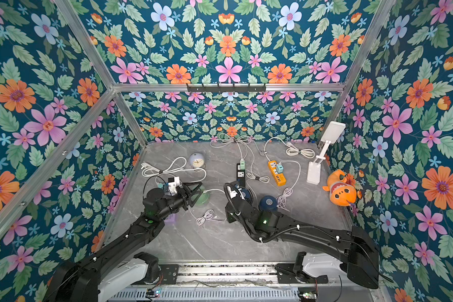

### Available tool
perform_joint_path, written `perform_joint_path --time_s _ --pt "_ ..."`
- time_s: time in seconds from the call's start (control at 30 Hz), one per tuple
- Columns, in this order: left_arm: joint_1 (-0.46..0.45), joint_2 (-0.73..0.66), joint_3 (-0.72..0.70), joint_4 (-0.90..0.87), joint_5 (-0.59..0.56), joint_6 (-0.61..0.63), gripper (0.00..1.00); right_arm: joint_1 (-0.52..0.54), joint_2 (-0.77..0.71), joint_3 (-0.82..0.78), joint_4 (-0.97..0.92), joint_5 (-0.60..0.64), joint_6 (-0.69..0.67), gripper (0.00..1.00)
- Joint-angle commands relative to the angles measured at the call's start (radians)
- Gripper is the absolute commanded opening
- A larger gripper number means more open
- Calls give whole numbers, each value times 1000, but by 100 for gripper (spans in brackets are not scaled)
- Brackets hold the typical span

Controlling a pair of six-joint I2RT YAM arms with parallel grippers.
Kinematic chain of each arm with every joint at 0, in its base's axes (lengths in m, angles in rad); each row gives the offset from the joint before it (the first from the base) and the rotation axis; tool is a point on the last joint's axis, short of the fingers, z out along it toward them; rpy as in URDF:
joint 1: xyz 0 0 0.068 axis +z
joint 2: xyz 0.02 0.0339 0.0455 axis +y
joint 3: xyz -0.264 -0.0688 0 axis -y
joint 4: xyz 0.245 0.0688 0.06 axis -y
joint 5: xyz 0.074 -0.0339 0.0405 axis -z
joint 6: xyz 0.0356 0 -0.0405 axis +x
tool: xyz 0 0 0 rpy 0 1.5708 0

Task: Charge the cordless meat grinders
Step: Pick up the charging cable from the center of the board.

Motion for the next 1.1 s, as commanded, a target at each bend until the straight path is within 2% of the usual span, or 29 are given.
perform_joint_path --time_s 0.0,0.1,0.23,0.5,0.67,1.07 --pt "1 -38 22 -138 -47 84 82 -8 -11 -4 11 15 5 0" --pt "4 -70 49 -233 -74 133 86 -12 -21 -13 22 9 5 0" --pt "2 -59 51 -223 -67 135 84 -14 -15 -8 26 1 2 0" --pt "3 -3 21 -45 -32 58 65 -17 -9 -14 76 -27 2 0" --pt "3 28 8 48 -17 9 57 -20 7 -15 96 -42 10 0" --pt "4 28 -11 73 -20 -1 39 -22 23 -16 107 -61 17 0"
